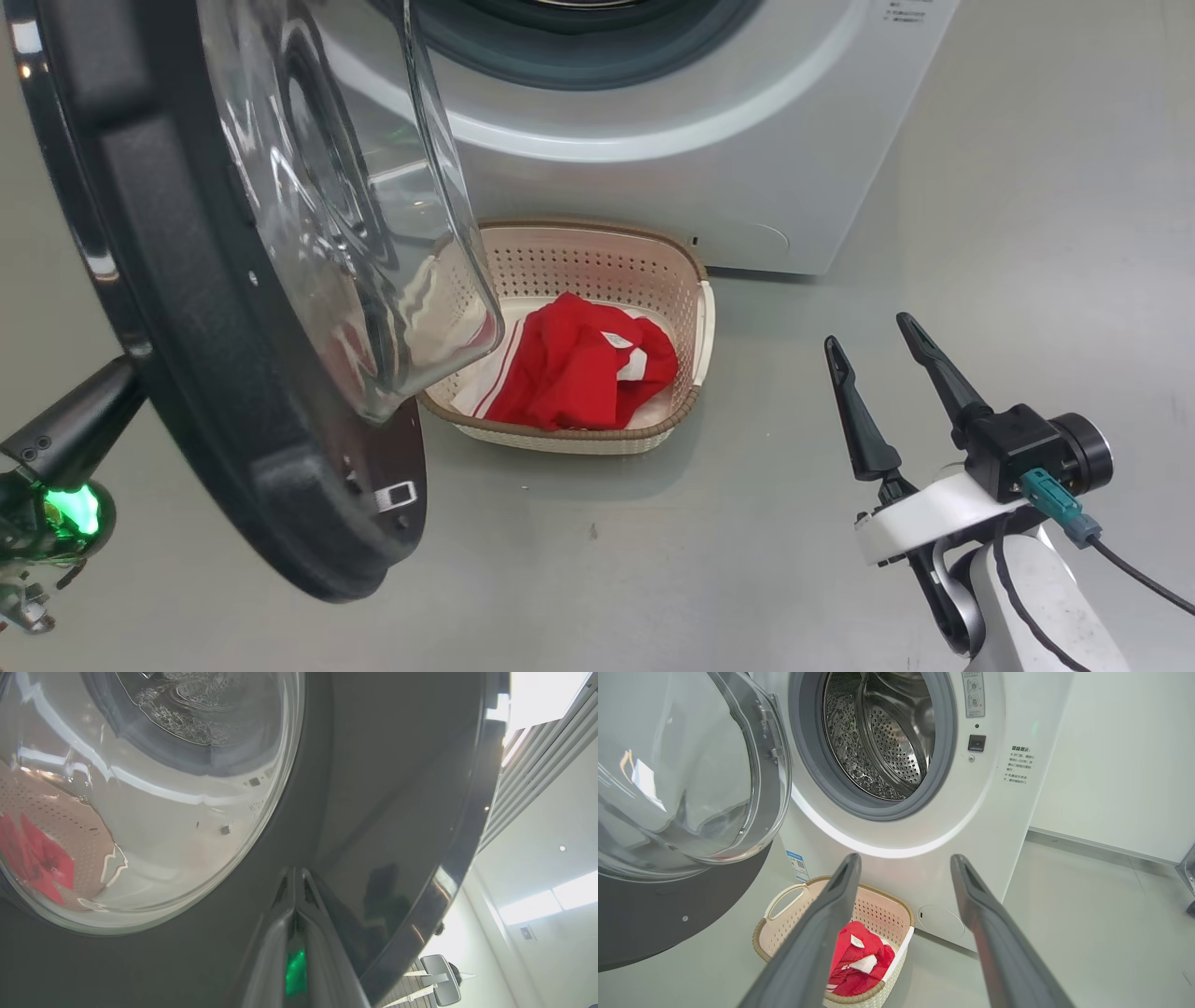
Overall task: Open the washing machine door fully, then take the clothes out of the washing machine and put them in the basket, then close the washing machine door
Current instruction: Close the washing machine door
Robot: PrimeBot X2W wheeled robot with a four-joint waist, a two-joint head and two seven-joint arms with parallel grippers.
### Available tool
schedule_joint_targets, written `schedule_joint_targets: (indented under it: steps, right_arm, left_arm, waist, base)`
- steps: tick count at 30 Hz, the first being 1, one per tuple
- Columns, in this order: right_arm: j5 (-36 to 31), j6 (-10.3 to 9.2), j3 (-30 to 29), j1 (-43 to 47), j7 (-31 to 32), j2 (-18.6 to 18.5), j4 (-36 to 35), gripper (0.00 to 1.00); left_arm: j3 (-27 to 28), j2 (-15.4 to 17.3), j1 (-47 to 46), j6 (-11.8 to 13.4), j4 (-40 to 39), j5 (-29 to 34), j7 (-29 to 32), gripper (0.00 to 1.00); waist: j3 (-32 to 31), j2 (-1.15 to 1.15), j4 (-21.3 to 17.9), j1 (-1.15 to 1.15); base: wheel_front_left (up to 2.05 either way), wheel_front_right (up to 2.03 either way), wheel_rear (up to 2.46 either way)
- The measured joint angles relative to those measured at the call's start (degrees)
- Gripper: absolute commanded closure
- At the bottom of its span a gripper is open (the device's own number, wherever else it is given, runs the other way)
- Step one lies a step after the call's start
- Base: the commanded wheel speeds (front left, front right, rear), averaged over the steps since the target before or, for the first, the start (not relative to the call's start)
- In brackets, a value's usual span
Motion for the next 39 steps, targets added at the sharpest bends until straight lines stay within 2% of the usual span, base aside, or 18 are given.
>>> schedule_joint_targets:
  steps: [7,22,30,36,39]
  right_arm:
    - [0.20,-0.09,0.37,-0.79,0.00,0.16,-0.35,0.00]
    - [3.94,-0.86,0.97,-2.03,0.00,0.67,-1.29,0.00]
    - [8.16,-1.88,3.19,-3.20,0.00,0.73,-2.65,0.00]
    - [9.57,-2.79,4.68,-4.16,0.00,0.73,-3.36,0.00]
    - [10.79,-2.89,5.47,-5.32,0.00,0.74,-3.93,0.00]
  left_arm:
    - [-0.80,-0.43,0.08,-0.25,-3.57,-0.57,1.05,1.00]
    - [-3.04,-0.51,0.44,0.38,-7.88,-0.52,1.66,1.00]
    - [-5.05,-0.63,-0.47,3.45,-8.46,-0.23,1.46,1.00]
    - [-6.20,-0.80,-5.00,6.08,-7.54,-0.27,0.70,1.00]
    - [-6.53,-0.66,-8.13,8.62,-6.27,-0.26,-0.14,1.00]
  waist:
    - [0.63,0.00,-3.44,0.00]
    - [2.15,0.00,-14.24,0.00]
    - [3.67,0.00,-19.71,0.00]
    - [5.59,0.00,-22.62,0.00]
    - [6.99,0.00,-24.29,0.00]
  base:
    - [0.00,0.00,0.00]
    - [0.00,0.00,0.00]
    - [0.00,0.00,0.00]
    - [0.00,0.00,0.00]
    - [0.00,0.00,0.00]
